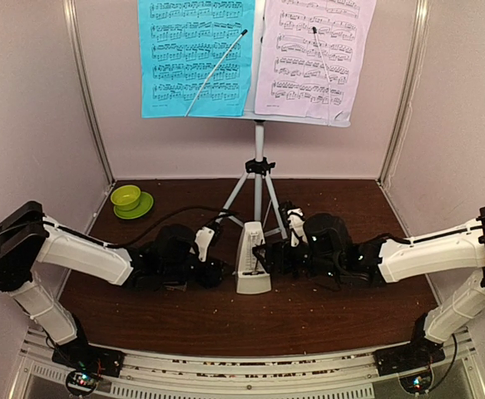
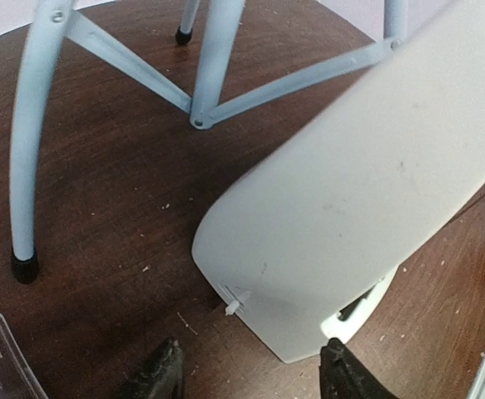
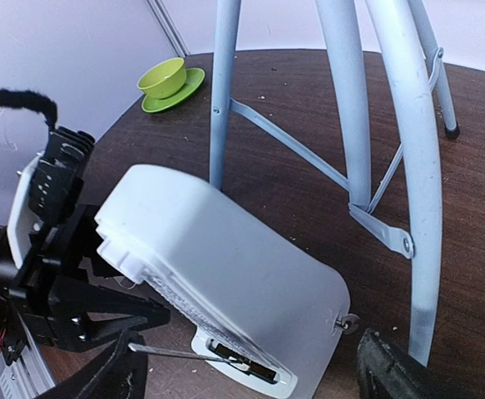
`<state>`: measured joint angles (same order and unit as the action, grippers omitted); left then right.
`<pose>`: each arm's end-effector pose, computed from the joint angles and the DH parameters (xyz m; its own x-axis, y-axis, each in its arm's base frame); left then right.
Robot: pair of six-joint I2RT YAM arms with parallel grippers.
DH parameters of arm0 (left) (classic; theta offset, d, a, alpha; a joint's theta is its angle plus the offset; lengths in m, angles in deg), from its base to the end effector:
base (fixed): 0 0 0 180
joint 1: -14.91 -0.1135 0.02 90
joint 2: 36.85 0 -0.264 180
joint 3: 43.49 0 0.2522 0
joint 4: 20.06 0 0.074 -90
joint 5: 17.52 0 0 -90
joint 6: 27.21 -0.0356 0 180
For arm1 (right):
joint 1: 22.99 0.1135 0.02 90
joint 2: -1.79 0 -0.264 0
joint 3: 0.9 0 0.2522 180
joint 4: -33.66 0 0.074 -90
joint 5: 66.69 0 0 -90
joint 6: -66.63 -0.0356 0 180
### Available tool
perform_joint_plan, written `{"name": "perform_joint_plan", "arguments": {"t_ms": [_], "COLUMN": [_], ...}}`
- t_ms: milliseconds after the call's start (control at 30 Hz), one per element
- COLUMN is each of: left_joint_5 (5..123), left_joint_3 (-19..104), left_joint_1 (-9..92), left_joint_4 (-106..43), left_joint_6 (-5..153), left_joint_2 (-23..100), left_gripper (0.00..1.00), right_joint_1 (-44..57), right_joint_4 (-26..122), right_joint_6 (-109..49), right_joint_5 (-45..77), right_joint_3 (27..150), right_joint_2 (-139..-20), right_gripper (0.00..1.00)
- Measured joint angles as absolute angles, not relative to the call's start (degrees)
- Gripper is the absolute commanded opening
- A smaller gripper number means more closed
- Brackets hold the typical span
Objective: Set up the instrument practice props
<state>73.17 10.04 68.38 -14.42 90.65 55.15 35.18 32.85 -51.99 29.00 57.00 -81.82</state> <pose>0.1901 -0.2559 0.1610 -0.6580 0.1032 -0.7459 0.5542 0.7370 -0.3869 0.1702 0.2676 0.2204 -0.5772 -0.0260 -0.8162 -0.5941 0.6991 0.3978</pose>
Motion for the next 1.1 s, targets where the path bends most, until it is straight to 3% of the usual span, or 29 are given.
{"name": "perform_joint_plan", "arguments": {"t_ms": [167,733,1100], "left_joint_5": [76.3,82.35,84.21], "left_joint_3": [8.55,8.0,8.0], "left_joint_1": [68.38,68.38,68.38], "left_joint_4": [-15.51,-20.19,-22.05], "left_joint_6": [91.24,91.87,91.8], "left_joint_2": [50.52,45.84,43.96], "left_gripper": [0.68,0.7,0.71], "right_joint_1": [35.18,35.09,33.17], "right_joint_4": [34.27,41.68,47.78], "right_joint_6": [-51.77,-51.93,-53.83], "right_joint_5": [29.85,36.98,42.57], "right_joint_3": [57.72,60.45,56.1], "right_joint_2": [-81.8,-81.41,-76.16], "right_gripper": [0.89,0.88,0.88]}}
